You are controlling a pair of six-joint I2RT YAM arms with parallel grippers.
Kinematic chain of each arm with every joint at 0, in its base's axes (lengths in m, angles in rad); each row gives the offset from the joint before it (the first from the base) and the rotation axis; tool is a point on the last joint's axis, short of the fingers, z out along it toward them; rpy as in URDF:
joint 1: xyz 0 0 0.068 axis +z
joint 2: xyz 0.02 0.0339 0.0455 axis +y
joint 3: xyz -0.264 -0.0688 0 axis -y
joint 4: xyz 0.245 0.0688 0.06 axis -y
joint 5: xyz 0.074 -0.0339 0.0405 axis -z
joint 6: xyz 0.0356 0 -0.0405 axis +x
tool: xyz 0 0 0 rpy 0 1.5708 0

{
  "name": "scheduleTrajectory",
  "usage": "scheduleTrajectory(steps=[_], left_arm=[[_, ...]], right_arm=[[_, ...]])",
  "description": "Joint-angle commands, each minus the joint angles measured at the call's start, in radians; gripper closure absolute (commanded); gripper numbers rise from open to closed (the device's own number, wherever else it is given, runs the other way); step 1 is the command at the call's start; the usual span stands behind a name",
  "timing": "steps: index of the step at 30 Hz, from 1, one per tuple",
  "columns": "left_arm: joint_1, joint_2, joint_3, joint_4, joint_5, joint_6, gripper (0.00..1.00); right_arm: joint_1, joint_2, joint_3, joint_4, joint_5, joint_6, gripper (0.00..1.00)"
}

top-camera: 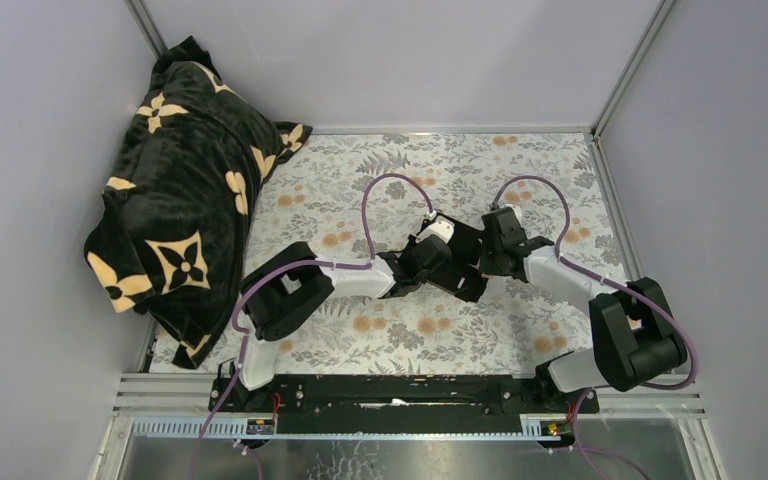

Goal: Fold the paper box
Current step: Fold the paper box at the center of the board.

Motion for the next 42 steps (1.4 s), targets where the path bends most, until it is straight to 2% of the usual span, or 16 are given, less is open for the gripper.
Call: scheduleTrajectory(steps=[1,9,34,42], left_arm=[[-0.008,0.066,-0.025,-0.126,0.088,0.008,0.79],[-0.008,0.074,-0.016,-0.132,0.088,0.009,0.79],[-0.01,0.092,0.001,-0.143,0.106,0.0,0.79],[-0.011,0.095,0.004,-0.147,0.106,0.0,0.79]], right_arm=[[-0.01,0.025,0.019,0.04,-0.025,-0.011,0.75],[-0.01,0.027,0.012,0.055,-0.081,-0.021,0.78],[-0.007,0.019,-0.03,0.161,-0.299,-0.021,0.77],[-0.008,0.035,-0.044,0.183,-0.317,-0.019,0.76]])
